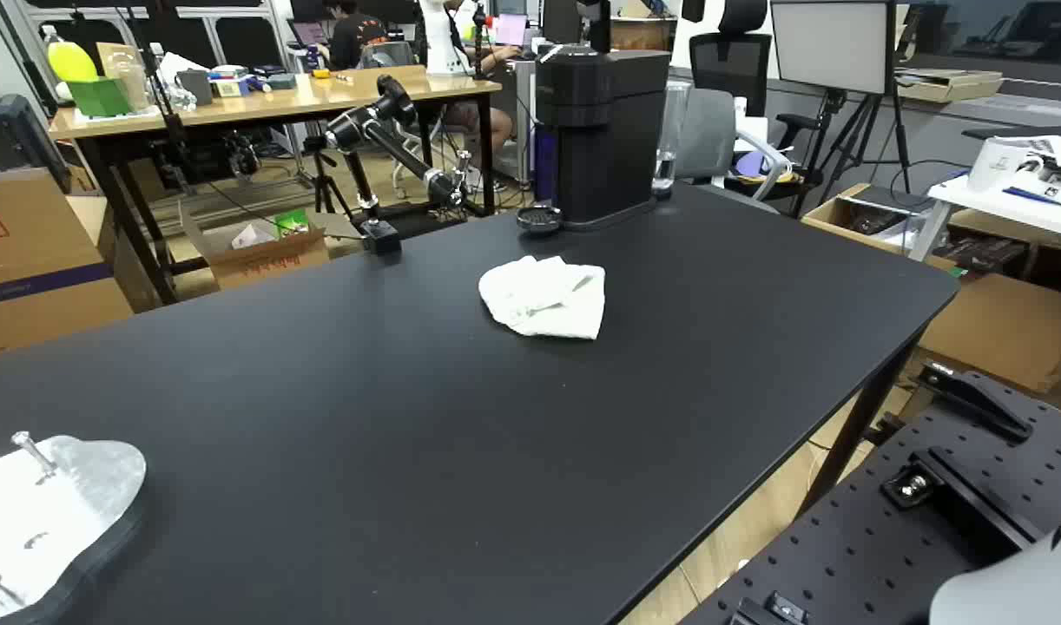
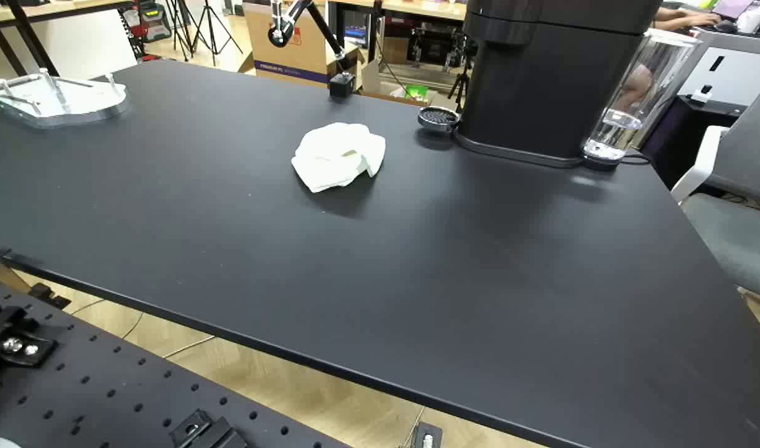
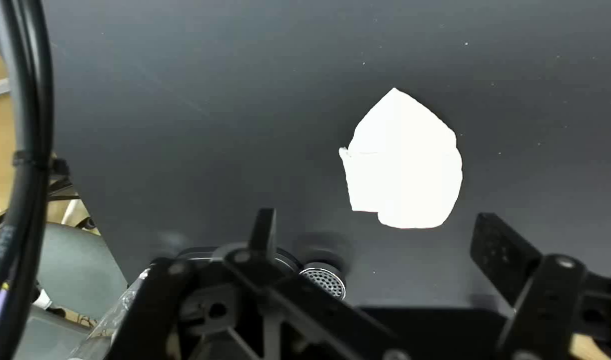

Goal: Put the cloth on the black rod

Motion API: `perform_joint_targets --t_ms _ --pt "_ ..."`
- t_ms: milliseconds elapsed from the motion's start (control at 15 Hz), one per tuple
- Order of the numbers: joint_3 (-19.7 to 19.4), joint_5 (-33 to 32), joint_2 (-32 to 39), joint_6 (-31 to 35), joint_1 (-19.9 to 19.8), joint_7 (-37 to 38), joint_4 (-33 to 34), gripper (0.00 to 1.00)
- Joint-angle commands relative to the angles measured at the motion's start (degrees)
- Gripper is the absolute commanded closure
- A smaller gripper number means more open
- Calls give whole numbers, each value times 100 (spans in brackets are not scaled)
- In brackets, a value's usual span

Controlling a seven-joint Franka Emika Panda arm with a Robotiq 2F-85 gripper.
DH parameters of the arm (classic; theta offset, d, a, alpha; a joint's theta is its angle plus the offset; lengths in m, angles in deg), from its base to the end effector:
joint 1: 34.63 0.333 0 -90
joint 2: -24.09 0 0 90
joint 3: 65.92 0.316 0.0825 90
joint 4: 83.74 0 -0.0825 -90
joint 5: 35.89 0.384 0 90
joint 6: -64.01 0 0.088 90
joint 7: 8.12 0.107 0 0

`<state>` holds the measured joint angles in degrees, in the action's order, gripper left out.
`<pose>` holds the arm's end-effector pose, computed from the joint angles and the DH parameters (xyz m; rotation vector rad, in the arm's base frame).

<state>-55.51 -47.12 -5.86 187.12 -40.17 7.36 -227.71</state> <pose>0.4022 0.0292 0.4733 2.8907 -0.1547 0.2741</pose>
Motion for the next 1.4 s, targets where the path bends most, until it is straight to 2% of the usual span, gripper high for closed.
perform_joint_targets --t_ms 0,733,933,1133,1200,1333 --pt "-112 -68 16 -29 127 54 15 0" --pt "-112 -68 17 -29 127 54 15 0" --pt "-596 237 566 157 412 -1195 178 0" --pt "-928 144 1239 624 508 -2329 354 0" --pt "-966 14 1522 790 486 -2583 455 0" --pt "-942 -322 2131 1292 381 -2629 670 0"
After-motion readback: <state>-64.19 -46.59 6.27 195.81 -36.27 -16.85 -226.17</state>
